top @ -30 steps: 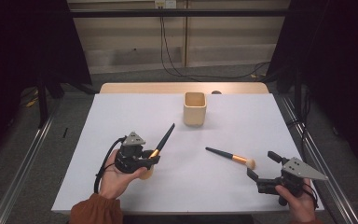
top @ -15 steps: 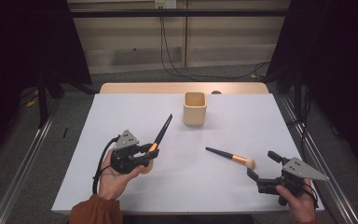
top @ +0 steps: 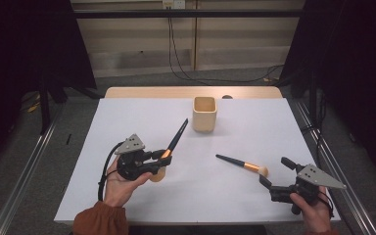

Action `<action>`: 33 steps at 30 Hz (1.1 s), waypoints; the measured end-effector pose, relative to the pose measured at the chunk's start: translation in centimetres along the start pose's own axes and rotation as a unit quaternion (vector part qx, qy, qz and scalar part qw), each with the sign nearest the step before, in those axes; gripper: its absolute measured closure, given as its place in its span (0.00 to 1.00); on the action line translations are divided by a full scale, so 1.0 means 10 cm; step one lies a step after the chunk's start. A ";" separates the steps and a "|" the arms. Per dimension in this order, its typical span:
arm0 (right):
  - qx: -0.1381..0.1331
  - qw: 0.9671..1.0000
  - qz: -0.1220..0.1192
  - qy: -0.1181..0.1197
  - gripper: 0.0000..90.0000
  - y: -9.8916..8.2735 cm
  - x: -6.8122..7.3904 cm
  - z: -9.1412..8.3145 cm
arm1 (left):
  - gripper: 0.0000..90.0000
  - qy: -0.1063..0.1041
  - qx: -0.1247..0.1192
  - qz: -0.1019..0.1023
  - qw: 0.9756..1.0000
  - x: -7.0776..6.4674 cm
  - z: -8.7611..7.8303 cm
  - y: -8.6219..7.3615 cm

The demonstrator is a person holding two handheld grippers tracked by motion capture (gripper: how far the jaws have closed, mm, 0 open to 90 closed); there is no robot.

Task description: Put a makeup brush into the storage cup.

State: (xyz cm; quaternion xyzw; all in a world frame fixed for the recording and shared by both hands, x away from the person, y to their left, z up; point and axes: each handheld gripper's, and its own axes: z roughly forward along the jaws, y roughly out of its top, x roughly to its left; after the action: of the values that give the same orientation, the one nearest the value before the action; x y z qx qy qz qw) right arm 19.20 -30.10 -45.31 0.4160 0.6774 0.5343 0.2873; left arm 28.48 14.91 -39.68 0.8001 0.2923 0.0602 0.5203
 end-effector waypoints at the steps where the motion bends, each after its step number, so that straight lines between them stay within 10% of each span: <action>1: -0.001 1.000 0.001 0.003 0.00 0.01 0.00 0.00 | 0.72 -0.005 0.004 0.003 1.000 -0.01 0.01 0.02; 33: -0.007 0.994 -0.015 0.108 0.00 0.34 0.15 0.29 | 0.72 -0.112 0.091 0.045 0.989 -0.18 0.27 0.32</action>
State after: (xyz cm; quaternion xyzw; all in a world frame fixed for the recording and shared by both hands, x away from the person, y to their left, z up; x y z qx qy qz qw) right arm 21.80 -27.11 -42.77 0.3435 0.7067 0.5767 0.2233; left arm 29.41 10.89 -37.77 0.8580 0.2007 -0.0331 0.4716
